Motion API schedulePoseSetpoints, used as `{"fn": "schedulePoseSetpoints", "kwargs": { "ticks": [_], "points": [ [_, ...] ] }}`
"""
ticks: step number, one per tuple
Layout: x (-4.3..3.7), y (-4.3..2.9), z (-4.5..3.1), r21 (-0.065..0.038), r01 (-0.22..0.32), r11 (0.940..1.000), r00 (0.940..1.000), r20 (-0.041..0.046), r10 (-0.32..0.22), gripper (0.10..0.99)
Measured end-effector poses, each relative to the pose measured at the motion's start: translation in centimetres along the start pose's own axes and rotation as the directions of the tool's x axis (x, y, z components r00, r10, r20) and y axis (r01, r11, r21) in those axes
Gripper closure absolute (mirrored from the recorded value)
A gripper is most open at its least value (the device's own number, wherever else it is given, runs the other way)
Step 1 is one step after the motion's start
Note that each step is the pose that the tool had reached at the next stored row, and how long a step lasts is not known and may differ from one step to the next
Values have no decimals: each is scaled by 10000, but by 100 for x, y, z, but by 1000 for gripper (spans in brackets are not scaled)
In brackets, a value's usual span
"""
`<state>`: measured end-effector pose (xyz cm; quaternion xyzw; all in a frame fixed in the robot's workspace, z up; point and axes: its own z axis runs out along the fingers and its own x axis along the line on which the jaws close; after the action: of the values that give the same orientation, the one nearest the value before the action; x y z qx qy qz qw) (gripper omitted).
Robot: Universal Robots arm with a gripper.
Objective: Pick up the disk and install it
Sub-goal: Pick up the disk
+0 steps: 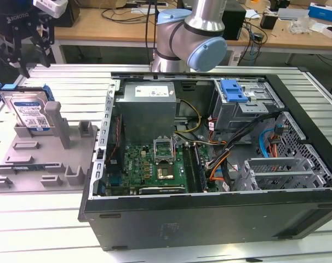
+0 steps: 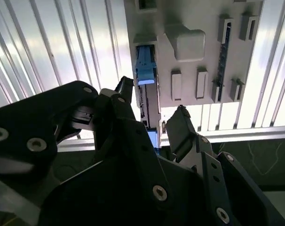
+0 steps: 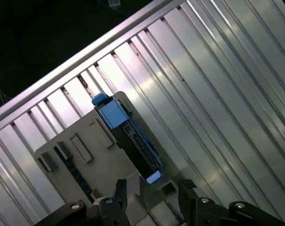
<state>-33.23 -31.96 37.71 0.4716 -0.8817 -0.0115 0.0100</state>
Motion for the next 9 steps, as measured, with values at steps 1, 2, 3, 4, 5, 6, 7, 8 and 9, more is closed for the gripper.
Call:
{"fn": "schedulePoseSetpoints", "kwargs": {
  "ticks": [1, 2, 3, 4, 5, 6, 7, 8, 9],
  "points": [
    [0, 0, 3, 3, 196, 9998, 9998, -5, -196, 529],
    [0, 0, 6, 19, 477, 9989, 9989, -7, -477, 529],
    [0, 0, 7, 33, 632, 9980, 9980, -3, -632, 529],
    [0, 0, 9, 57, 863, 9963, 9963, 4, -863, 529],
    [0, 0, 11, 76, 1018, 9948, 9948, 9, -1019, 529],
    [0, 0, 12, 102, 1230, 9924, 9924, 16, -1230, 529],
    [0, 0, 13, 146, 1546, 9879, 9880, 27, -1547, 529],
    [0, 0, 15, 191, 1830, 9829, 9831, 38, -1831, 529],
    [0, 0, 16, 218, 1971, 9801, 9803, 45, -1972, 529]
  ]
}}
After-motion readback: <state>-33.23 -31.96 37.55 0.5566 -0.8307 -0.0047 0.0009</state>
